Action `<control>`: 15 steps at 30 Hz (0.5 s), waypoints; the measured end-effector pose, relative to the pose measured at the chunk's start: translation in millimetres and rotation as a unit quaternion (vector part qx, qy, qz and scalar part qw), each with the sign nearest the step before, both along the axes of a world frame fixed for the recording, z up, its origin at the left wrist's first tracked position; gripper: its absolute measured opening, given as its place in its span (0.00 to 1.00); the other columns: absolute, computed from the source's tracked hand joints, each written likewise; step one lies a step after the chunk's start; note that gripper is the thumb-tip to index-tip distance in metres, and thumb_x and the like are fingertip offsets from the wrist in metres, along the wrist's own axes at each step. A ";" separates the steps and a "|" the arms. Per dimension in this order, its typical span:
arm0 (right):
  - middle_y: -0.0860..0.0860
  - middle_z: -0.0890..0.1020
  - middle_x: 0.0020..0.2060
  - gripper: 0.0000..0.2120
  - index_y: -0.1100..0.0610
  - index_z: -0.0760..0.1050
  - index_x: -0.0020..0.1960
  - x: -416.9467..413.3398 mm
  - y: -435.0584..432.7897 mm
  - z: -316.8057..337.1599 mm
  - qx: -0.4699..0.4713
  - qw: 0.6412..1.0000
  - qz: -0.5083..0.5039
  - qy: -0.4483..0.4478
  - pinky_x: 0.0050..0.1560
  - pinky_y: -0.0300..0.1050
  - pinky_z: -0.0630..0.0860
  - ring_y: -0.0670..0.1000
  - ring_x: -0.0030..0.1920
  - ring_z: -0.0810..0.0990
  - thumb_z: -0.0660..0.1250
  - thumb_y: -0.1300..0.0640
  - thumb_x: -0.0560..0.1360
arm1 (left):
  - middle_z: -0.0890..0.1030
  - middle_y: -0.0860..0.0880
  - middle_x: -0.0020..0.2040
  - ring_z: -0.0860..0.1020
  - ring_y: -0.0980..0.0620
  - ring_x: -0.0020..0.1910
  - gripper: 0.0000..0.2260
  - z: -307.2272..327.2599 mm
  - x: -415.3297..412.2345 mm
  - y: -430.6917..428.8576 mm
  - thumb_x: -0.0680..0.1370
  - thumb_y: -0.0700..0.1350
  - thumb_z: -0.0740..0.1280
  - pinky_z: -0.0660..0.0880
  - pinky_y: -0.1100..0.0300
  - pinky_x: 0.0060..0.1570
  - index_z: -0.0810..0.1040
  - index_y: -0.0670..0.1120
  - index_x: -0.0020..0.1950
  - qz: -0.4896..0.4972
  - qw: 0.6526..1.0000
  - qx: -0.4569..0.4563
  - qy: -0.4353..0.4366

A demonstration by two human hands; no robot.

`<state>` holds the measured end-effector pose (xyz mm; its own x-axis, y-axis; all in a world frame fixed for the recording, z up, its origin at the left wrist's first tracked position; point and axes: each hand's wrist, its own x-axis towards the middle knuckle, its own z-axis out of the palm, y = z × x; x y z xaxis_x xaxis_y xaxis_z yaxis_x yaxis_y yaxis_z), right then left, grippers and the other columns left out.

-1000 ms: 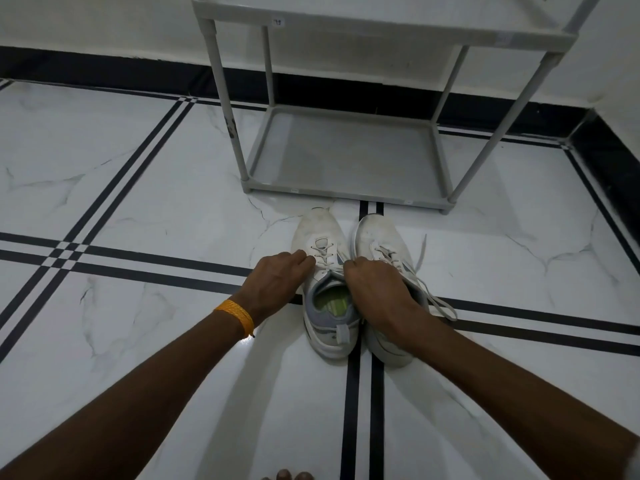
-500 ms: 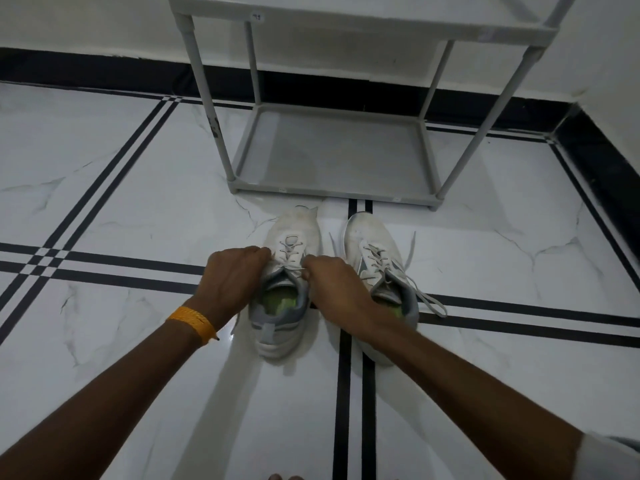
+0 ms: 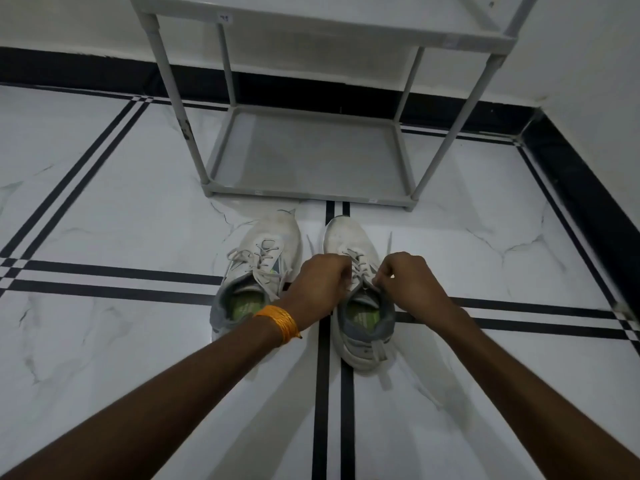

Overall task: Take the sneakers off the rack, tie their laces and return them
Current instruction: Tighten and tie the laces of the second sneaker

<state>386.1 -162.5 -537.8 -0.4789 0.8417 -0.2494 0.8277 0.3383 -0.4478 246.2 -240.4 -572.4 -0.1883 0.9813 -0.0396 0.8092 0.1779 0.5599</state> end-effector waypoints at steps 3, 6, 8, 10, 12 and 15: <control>0.61 0.84 0.43 0.07 0.65 0.80 0.47 2.0 2.1 -5.8 -0.008 1.000 -0.020 0.003 0.47 0.50 0.79 0.60 0.45 0.83 0.64 0.62 0.77 | 0.81 0.41 0.49 0.79 0.41 0.48 0.07 0.6 0.6 0.5 0.76 0.41 0.66 0.70 0.54 0.42 0.75 0.40 0.53 -0.027 0.999 -0.006 0.030; 0.59 0.82 0.46 0.06 0.63 0.75 0.50 5.7 2.1 -13.3 -0.007 0.997 -0.051 0.060 0.48 0.53 0.79 0.59 0.46 0.82 0.61 0.61 0.79 | 0.81 0.38 0.46 0.79 0.39 0.43 0.08 -1.9 0.7 -3.6 0.79 0.41 0.62 0.70 0.52 0.37 0.70 0.39 0.56 -0.003 1.000 -0.010 -0.012; 0.54 0.82 0.45 0.04 0.60 0.76 0.47 8.1 1.8 -15.9 -0.045 0.991 -0.078 0.103 0.45 0.48 0.78 0.55 0.46 0.81 0.63 0.61 0.77 | 0.82 0.40 0.43 0.80 0.41 0.41 0.07 -1.4 -3.1 -3.4 0.79 0.44 0.62 0.77 0.48 0.40 0.73 0.40 0.52 0.054 0.993 -0.023 -0.101; 0.51 0.83 0.41 0.01 0.57 0.79 0.43 11.9 4.1 -16.7 -0.070 0.986 -0.091 0.120 0.39 0.41 0.76 0.51 0.43 0.81 0.70 0.60 0.73 | 0.83 0.46 0.40 0.81 0.48 0.40 0.08 -1.1 -11.9 -0.2 0.76 0.47 0.67 0.80 0.52 0.42 0.79 0.42 0.45 0.091 0.981 -0.035 -0.166; 0.51 0.83 0.37 0.03 0.58 0.81 0.39 14.6 5.8 -14.8 -0.083 0.983 -0.093 0.138 0.30 0.32 0.72 0.48 0.37 0.81 0.75 0.60 0.69 | 0.81 0.50 0.36 0.79 0.56 0.36 0.08 1.7 -17.3 2.0 0.71 0.46 0.74 0.75 0.66 0.34 0.80 0.44 0.37 0.096 0.975 -0.041 -0.197; 0.50 0.82 0.31 0.11 0.59 0.77 0.31 11.1 2.3 -15.4 -0.021 0.982 -0.094 0.165 0.24 0.30 0.69 0.45 0.31 0.79 0.79 0.61 0.65 | 0.78 0.53 0.30 0.76 0.58 0.30 0.13 3.0 -15.2 3.4 0.67 0.43 0.78 0.69 0.73 0.26 0.74 0.49 0.29 0.097 0.974 -0.027 -0.203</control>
